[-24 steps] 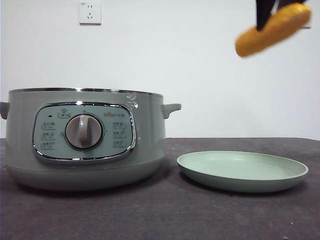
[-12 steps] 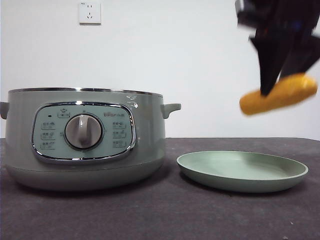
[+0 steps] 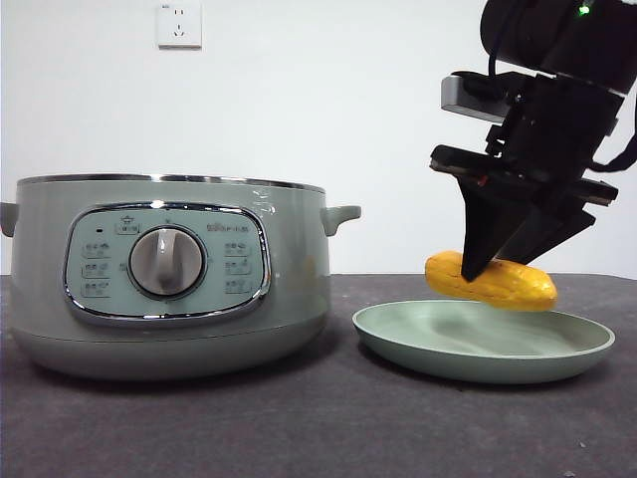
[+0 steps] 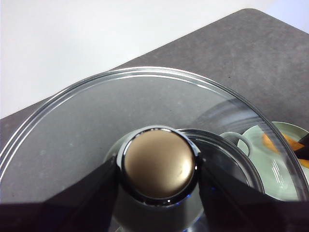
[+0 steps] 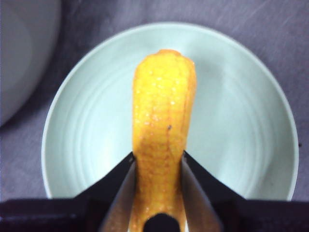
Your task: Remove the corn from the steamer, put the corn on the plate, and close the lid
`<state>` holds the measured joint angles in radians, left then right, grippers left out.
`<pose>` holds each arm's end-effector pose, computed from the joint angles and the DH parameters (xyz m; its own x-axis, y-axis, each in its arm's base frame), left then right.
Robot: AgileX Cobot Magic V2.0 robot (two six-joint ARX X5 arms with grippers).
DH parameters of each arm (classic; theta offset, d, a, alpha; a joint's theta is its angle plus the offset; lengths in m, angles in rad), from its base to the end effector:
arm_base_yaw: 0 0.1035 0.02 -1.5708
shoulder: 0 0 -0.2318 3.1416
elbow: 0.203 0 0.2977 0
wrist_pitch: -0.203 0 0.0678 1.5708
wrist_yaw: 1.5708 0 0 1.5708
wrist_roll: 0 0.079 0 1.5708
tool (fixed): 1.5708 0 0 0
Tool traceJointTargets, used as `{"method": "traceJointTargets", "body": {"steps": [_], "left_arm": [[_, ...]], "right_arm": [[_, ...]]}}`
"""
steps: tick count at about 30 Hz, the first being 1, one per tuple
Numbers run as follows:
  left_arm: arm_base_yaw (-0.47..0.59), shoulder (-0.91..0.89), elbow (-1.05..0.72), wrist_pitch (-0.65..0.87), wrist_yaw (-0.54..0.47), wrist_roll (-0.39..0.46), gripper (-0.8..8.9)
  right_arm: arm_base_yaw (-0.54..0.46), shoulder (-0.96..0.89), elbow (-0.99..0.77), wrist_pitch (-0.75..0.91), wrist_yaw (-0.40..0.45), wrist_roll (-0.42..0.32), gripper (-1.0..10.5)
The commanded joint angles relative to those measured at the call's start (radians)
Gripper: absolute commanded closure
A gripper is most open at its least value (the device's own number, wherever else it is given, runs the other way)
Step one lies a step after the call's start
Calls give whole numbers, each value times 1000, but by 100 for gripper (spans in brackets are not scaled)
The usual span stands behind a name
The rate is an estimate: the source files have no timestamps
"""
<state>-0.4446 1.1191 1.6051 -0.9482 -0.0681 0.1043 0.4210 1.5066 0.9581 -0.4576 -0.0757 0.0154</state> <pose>0.2549 -0.1155 0.4359 0.8355 -0.3227 -0.4449 0.4140 0.9019 0.1234 0.3295 0.1541 0.1102 0.4561 0.2871 -0.8423 -0.4325 0.8987 0.0721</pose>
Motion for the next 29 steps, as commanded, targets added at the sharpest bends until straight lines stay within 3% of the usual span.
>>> {"method": "traceJointTargets", "body": {"steps": [1, 14, 19, 29], "left_arm": [[-2, -8, 19, 57, -2, -3, 822], [-2, -8, 19, 54, -2, -3, 822], [-2, -8, 19, 53, -2, -3, 822], [-2, -8, 19, 49, 0, -3, 822]], "right_arm": [[2, 24, -8, 37, 4, 18, 958], [3, 88, -8, 27, 4, 28, 935], [2, 88, -8, -9, 5, 28, 663], [2, 70, -8, -22, 3, 48, 661]]}}
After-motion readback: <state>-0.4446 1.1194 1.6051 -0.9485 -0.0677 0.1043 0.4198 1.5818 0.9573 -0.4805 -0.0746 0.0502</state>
